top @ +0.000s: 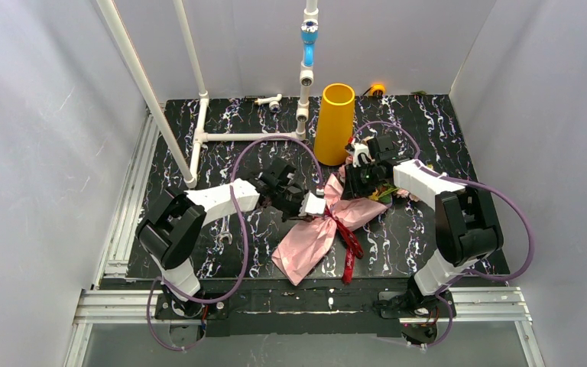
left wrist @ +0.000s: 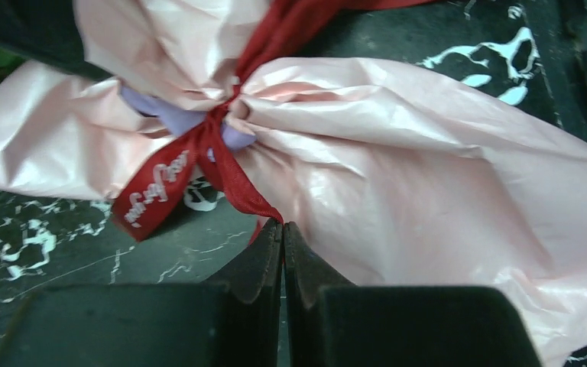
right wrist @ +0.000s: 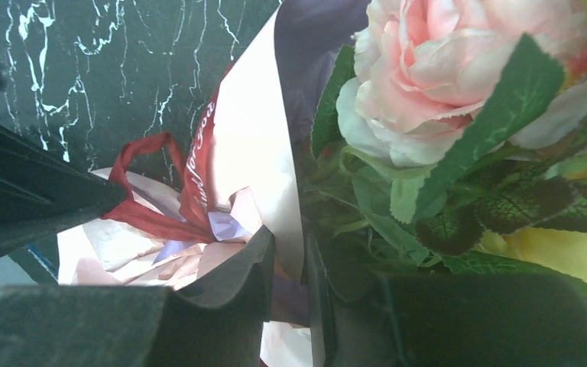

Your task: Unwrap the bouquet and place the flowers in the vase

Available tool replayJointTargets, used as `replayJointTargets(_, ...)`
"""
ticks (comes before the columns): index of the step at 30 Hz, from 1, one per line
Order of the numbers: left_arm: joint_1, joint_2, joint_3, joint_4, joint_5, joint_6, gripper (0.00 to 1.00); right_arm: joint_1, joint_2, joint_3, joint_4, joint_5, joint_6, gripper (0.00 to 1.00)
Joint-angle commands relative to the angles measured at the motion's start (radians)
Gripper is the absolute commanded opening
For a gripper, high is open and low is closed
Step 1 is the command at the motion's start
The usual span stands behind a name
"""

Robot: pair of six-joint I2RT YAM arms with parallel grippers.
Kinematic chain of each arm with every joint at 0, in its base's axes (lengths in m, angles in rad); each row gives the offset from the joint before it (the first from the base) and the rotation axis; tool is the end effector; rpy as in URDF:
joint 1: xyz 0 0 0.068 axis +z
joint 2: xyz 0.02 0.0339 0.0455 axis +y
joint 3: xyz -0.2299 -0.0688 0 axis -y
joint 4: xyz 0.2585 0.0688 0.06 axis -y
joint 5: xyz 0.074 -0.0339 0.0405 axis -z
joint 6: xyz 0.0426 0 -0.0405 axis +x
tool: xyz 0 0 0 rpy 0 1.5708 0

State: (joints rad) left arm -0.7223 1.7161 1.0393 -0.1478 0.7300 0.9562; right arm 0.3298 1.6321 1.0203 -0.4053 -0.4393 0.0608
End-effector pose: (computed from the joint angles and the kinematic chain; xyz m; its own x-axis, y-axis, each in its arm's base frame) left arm 0.2545 -0.2621 0.1482 0.3623 0.4922 -0.7915 0.9300 -0.2468 0.2723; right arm 0.3152 0.1270 0.1479 -0.8339 -0.2273 -0.5029 -0.4549 0.7991 0.3930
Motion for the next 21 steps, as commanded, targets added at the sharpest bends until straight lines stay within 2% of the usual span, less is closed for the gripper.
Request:
replayJointTargets(1,-0.019,-0.008,-0.021,-0.103,0.014,0.085,0.00,0.002,0.032,-0.019,0.019,0.042,-0.034,0.28)
replayJointTargets(2,-0.019,-0.012,-0.025,-0.098,0.008,0.090,0.07,0.003,0.033,-0.019,0.017,0.039,-0.038,0.28)
replayJointTargets(4,-0.009,-0.042,-0.035,-0.026,-0.004,0.050,0.27,0.003,0.037,-0.020,0.013,0.032,-0.052,0.26)
replayJointTargets(5,0.006,-0.067,-0.046,0.036,0.003,-0.002,0.33,0.005,0.036,-0.022,0.012,0.029,-0.056,0.26)
replayJointTargets(7,0.042,-0.118,-0.050,0.124,0.019,-0.095,0.38,0.007,0.033,-0.027,0.009,0.023,-0.059,0.26)
replayJointTargets(10,0.095,-0.165,-0.039,0.189,0.033,-0.126,0.39,0.012,0.028,-0.039,0.009,0.019,-0.093,0.26)
replayJointTargets(13,0.133,-0.163,-0.017,0.215,0.039,-0.078,0.37,0.019,0.026,-0.048,0.010,0.011,-0.100,0.26)
replayJointTargets(21,0.145,0.079,0.125,0.274,0.037,0.041,0.36,0.034,0.021,-0.057,0.016,0.012,-0.112,0.25)
